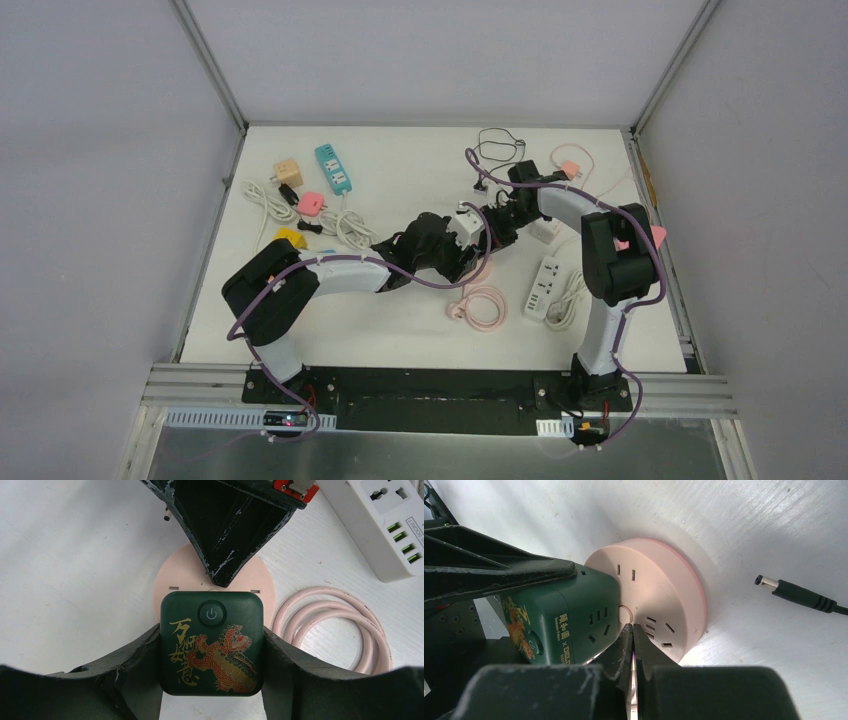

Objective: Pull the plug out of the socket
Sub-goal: Remove the plug from the socket.

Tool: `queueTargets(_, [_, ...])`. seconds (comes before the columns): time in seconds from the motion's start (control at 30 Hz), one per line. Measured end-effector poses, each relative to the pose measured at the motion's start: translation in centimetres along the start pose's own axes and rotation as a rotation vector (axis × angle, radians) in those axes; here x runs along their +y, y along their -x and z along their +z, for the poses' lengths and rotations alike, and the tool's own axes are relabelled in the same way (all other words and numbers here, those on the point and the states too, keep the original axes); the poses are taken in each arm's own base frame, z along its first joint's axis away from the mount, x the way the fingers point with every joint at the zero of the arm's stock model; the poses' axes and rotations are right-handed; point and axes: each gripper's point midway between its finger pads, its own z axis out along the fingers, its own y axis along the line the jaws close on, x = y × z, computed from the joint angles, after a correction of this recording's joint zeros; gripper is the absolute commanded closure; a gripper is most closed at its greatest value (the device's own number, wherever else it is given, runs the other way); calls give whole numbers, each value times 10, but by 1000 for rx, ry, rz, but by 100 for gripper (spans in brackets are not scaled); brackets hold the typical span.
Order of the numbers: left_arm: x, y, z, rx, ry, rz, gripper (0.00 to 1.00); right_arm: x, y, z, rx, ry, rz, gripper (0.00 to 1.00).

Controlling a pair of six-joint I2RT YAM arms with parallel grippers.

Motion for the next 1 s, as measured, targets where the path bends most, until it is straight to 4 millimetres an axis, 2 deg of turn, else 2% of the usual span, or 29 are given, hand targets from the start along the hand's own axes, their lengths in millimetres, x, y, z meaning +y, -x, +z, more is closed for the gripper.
queueTargets(0.27, [-4, -2, 0, 2, 60, 85, 100, 0, 0, 0, 7, -4, 2, 99])
queueTargets(0.57, [2, -1, 0, -9, 35, -34, 100, 0, 1, 1, 13, -8, 3, 99])
queueTargets(0.83, [-5, -3, -1, 2, 82, 82, 100, 0, 1, 1, 22, -11, 4, 99])
queueTargets(1.0, [-3, -2, -1, -1, 86, 41, 100, 1, 0, 2, 25, -14, 3, 99])
